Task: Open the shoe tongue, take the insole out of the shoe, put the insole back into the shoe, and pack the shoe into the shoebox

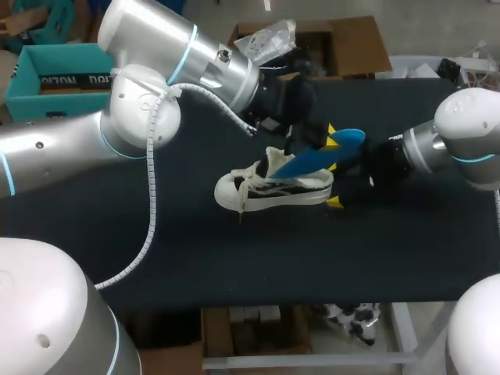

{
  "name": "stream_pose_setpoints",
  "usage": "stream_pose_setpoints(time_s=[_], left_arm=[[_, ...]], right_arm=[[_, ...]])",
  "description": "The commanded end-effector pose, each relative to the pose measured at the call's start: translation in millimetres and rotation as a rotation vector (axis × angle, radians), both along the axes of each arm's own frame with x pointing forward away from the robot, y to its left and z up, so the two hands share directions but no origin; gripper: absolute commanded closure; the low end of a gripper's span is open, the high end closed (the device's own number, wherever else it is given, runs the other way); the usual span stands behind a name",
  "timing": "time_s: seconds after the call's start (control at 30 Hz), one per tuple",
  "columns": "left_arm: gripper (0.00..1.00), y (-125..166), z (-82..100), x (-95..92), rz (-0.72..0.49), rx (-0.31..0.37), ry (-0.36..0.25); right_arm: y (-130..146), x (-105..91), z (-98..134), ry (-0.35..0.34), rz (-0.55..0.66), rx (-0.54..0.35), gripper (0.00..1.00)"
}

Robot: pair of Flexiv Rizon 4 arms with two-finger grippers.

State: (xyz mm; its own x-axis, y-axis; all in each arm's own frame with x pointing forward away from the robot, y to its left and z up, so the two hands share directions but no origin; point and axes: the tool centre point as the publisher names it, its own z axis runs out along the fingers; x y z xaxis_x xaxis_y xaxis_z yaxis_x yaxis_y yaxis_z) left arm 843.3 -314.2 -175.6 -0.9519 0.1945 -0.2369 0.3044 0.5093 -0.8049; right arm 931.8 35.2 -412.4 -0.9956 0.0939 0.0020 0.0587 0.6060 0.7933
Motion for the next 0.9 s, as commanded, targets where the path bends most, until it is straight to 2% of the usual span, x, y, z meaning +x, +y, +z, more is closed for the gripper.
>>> stream_pose_setpoints(time_s=[0.03, 0.13, 0.23, 0.33, 0.67, 0.9], left_arm=[[1.0, 4.4, 9.0, 4.1, -0.102, -0.119, 0.03], [1.0, 6.8, 22.0, 7.6, -0.16, -0.17, 0.048], [1.0, 10.0, 36.9, 11.5, -0.168, -0.212, 0.063], [1.0, 19.4, 52.1, 19.8, -0.147, -0.208, 0.107], [1.0, 19.4, 52.1, 19.8, -0.147, -0.208, 0.107], [1.0, 19.4, 52.1, 19.8, -0.147, -0.208, 0.107]], right_arm=[[-15.8, -10.5, 24.5, -0.001, -0.004, -0.051, 0.0], [-25.7, -11.4, 37.4, -0.005, 0.003, -0.087, 0.0], [-32.4, -9.4, 48.7, -0.011, 0.016, -0.118, 0.0], [-36.3, -5.6, 57.9, -0.018, 0.035, -0.141, 0.0], [-35.6, 6.7, 86.3, -0.014, 0.106, -0.262, 0.0], [-36.4, 19.8, 94.5, 0.027, 0.149, -0.321, 0.0]])
